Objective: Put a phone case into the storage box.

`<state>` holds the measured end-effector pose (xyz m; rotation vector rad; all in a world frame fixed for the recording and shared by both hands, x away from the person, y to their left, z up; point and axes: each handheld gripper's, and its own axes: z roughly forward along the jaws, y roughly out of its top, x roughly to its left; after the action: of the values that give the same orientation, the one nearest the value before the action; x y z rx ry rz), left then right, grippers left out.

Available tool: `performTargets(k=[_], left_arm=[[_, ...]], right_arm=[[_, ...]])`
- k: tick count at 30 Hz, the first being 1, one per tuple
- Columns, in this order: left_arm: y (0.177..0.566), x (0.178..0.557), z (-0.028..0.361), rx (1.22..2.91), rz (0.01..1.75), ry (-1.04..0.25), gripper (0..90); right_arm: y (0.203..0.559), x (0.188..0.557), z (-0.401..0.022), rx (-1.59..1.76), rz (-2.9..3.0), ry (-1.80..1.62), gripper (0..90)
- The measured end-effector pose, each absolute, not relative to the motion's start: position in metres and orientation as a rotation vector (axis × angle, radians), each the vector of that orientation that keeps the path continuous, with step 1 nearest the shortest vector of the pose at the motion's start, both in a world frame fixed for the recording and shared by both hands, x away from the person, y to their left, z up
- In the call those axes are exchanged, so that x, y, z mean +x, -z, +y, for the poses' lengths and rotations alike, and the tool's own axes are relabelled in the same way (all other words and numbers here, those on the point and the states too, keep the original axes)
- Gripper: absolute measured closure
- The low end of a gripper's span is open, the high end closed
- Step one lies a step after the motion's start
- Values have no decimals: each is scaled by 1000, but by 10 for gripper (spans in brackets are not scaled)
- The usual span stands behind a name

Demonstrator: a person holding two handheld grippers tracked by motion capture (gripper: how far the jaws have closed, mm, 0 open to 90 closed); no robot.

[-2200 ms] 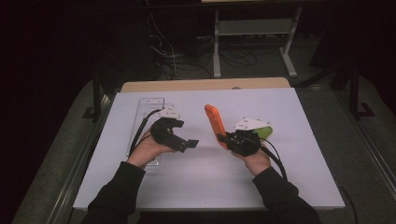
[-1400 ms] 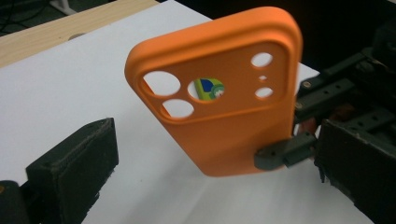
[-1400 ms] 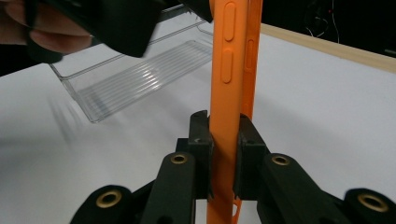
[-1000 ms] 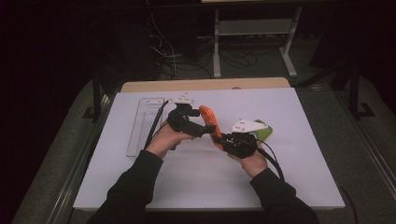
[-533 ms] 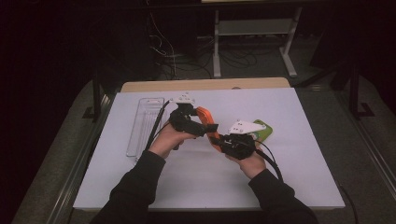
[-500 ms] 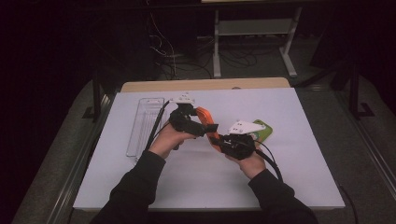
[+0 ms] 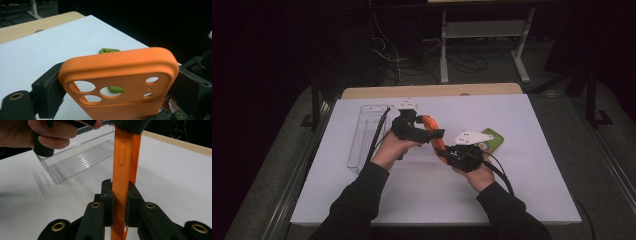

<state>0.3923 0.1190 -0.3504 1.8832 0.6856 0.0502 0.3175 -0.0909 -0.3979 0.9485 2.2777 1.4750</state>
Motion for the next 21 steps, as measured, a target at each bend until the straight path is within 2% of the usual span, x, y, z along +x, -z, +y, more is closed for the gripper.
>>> performTargets(k=[13,14,21], left_arm=[[351,394,121,1895,672,-24,147],[350,394,121,1900,671,-28,147],[347,396,129,1917,693,-52,148]], right_arm=[[399,318,-90,936,2306,-1448,769],[399,319,-91,929,2321,-1450,694],[399,318,-101,909,2378,-1412,585]])
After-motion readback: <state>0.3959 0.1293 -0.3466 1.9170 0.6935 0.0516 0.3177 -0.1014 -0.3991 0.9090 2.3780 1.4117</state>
